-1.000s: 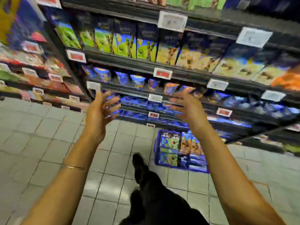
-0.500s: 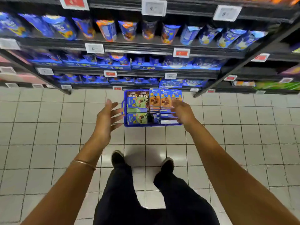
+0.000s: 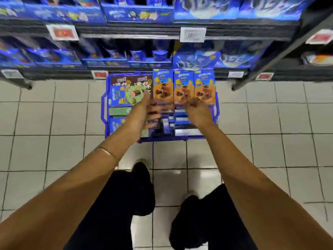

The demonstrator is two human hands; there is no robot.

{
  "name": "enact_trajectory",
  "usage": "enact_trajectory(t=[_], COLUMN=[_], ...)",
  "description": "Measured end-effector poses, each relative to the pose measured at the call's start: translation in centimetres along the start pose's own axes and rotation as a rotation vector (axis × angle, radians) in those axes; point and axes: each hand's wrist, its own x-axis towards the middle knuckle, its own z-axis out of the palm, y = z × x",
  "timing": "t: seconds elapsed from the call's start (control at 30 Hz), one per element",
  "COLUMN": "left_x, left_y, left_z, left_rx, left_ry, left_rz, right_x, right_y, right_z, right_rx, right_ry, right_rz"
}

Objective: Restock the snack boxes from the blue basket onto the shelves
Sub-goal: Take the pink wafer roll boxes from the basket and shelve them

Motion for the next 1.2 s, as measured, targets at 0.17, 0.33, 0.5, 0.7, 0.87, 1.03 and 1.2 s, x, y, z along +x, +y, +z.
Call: enact_trajectory(t=[0.17, 0.33, 0.5, 0.7, 0.87, 1.03, 1.2], left_x=[8.4, 10.1, 6.9, 4.4, 3.7, 3.0, 2.8], left_y=[-2.2, -3.2, -3.1, -3.7, -3.6, -4.4, -4.5], left_z=[1.1, 1.5, 2.9, 3.4, 3.2, 2.8, 2.5], left_rx=[-0.087, -0.244, -0.219, -0.183, -0.195, -0.203, -0.194], left_ry=[-0.010, -0.048, -0.023, -0.022, -0.008, -0.007, -0.031], left_rz=[0.041, 0.070, 0.120, 0.147, 0.191, 0.144, 0.174], right_x=[5.5, 7.0, 6.2, 6.3, 6.6, 6.9, 6.7], right_y=[5.2, 8.9, 9.4, 10.0, 10.7, 11.3, 11.0], right_z=[2.9, 4.0, 4.2, 4.1, 3.6, 3.2, 2.9], right_rx=[-0.225, -0.337, -0.511, -0.622, -0.702, -0.684, -0.553], right_ry=[0.079, 0.083, 0.127, 0.114, 0.049, -0.066, -0.061], right_rz=[-0.253, -0.287, -0.386, -0.419, -0.416, -0.374, -0.372])
